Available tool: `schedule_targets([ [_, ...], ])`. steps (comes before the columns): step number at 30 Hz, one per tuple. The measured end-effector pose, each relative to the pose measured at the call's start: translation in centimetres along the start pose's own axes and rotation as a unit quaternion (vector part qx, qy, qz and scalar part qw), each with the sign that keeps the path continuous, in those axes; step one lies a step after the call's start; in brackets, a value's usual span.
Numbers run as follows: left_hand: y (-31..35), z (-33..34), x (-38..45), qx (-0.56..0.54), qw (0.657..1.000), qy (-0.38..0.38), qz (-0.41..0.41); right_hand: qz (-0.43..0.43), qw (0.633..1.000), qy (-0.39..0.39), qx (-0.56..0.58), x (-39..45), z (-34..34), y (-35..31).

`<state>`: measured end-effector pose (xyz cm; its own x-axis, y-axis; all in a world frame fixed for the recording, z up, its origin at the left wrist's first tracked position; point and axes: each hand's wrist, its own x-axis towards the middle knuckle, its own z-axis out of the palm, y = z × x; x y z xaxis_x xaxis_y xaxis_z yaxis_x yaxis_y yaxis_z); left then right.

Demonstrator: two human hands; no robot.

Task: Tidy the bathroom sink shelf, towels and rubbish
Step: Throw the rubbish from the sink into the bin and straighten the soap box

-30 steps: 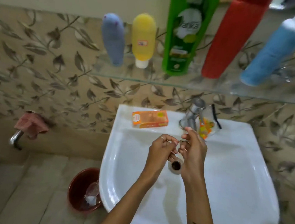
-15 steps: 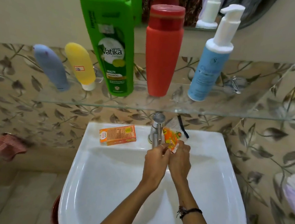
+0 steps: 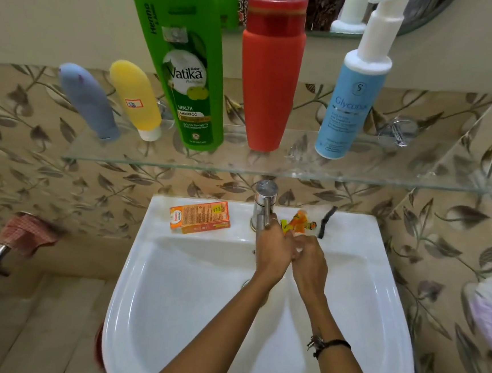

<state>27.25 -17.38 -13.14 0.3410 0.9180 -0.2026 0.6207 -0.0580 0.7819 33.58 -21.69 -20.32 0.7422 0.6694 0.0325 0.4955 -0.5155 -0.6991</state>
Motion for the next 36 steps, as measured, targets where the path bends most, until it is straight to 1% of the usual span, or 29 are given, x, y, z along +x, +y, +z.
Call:
schedule_targets([
  [3, 0.6, 0.0, 0.9, 0.020, 1.000, -0.018, 0.017, 0.006, 1.000, 0.000, -0.012, 0.3, -0.2, 0.1],
  [7, 0.6, 0.2, 1.5, -0.013, 0.999, -0.023, 0.042, 0.005, 1.000, -0.015, -0.016, 0.6, -0.4, 0.6],
  [9, 0.4, 0.3, 1.4, -0.019, 0.998, -0.009, 0.054, 0.032, 0.999, -0.012, 0.025, 0.4, -0.6, 0.6],
  [11, 0.3, 0.4, 1.1, -0.021, 0.997, 0.000, 0.070, 0.089, 0.989, 0.007, 0.116, 0.1, -1.1, 0.5],
  [12, 0.2, 0.4, 0.9, -0.028, 0.997, -0.001, 0.075, 0.125, 0.975, 0.017, 0.181, -0.1, -1.3, 0.4],
  [13, 0.1, 0.4, 0.6, -0.042, 0.996, -0.003, 0.076, 0.167, 0.953, 0.024, 0.252, -0.3, -1.6, 0.3],
  [15, -0.2, 0.2, -0.3, -0.092, 0.994, -0.010, 0.061, 0.250, 0.884, 0.023, 0.394, -0.9, -2.4, -0.1],
  [16, -0.4, 0.0, -1.0, -0.126, 0.991, -0.015, 0.051, 0.275, 0.846, 0.014, 0.456, -1.2, -2.9, -0.4],
  [17, -0.8, -0.1, -1.8, -0.163, 0.986, -0.021, 0.041, 0.288, 0.818, 0.011, 0.498, -1.7, -3.2, -0.6],
  [18, -1.3, -0.3, -2.8, -0.199, 0.979, -0.030, 0.030, 0.293, 0.802, 0.016, 0.520, -2.3, -3.6, -0.9],
  [19, -1.9, -0.6, -3.8, -0.228, 0.973, -0.037, 0.019, 0.294, 0.799, 0.033, 0.524, -3.0, -3.8, -1.2],
  [22, -4.1, -2.2, -6.2, -0.272, 0.961, -0.055, 0.008, 0.276, 0.811, 0.095, 0.507, -5.7, -4.1, -2.4],
  [25, -6.8, -5.3, -7.9, -0.306, 0.949, -0.073, 0.010, 0.237, 0.825, 0.108, 0.502, -8.6, -3.7, -4.9],
  [29, -11.0, -10.9, -9.7, -0.348, 0.935, -0.066, -0.001, 0.180, 0.851, 0.062, 0.490, -12.9, -1.3, -9.5],
  [32, -14.7, -15.3, -10.8, -0.370, 0.928, -0.040, 0.002, 0.173, 0.857, 0.027, 0.484, -16.4, 1.9, -13.1],
  [34, -17.5, -18.1, -11.5, -0.383, 0.924, -0.010, 0.000, 0.179, 0.858, -0.001, 0.482, -18.7, 4.6, -15.3],
  [36, -20.8, -21.0, -12.2, -0.394, 0.918, 0.036, -0.012, 0.182, 0.861, -0.050, 0.472, -21.1, 7.8, -17.5],
])
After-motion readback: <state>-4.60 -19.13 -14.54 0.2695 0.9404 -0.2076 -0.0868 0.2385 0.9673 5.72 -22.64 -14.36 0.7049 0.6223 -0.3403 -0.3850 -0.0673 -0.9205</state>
